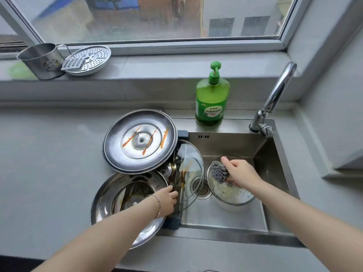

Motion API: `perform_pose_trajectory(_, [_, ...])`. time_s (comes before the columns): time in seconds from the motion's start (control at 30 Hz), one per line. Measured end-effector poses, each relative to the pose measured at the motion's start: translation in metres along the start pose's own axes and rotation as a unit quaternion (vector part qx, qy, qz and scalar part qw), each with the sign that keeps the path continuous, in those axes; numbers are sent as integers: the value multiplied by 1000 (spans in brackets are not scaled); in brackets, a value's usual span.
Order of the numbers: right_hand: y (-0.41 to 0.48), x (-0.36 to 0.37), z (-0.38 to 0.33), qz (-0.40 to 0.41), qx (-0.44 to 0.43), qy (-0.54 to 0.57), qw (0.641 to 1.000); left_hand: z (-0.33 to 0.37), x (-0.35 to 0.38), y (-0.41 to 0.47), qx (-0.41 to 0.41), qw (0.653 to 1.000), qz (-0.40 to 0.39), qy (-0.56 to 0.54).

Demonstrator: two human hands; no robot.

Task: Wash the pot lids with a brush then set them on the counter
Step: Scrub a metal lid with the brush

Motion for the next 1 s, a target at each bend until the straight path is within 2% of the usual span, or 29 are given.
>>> perform_pose_trajectory(0.07, [-6,-2,2,1,-3,1,1000,2,-7,1,17,998,-22,56])
perform_pose_trajectory(0.17, [-10,-6,10,9,3,10,1000,-3,-18,-3,38,997,-41,48])
perform_pose_trajectory(0.37, [-11,-8,22,11,27,42,999,-34,-52,-28,29,998,51,-24])
perform_pose_trajectory(0.5, [-10,-9,25,-2,39,62,997,-53,-83,-43,-64,982,96,-152])
perform_pose_trajectory(0.63, [-5,-23,33,14,44,60,997,-72,-109,-59,-202,934,139,-260])
perform_pose_trajectory(0.8, [4,-52,38,64,21,47,997,-93,-124,-75,-336,809,224,-427])
perform_pose_trajectory(0.87, [6,-62,39,90,1,37,995,-93,-121,-78,-371,735,243,-513])
perform_pose_trajectory(0.93, [5,-70,39,122,-7,-5,992,-87,-115,-76,-395,622,244,-631])
perform_pose_trajectory(1.0, [3,-73,36,137,-24,-29,990,-72,-113,-73,-382,455,215,-775])
Point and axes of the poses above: each hand's wrist, its own y-axis towards the middle knuckle, its own x-axis out of the palm, z = x × y, the point moved 1 cm from there along y, towards the middle knuckle, and after that the axes turned 2 degrees about y, right-handed, at the moved point
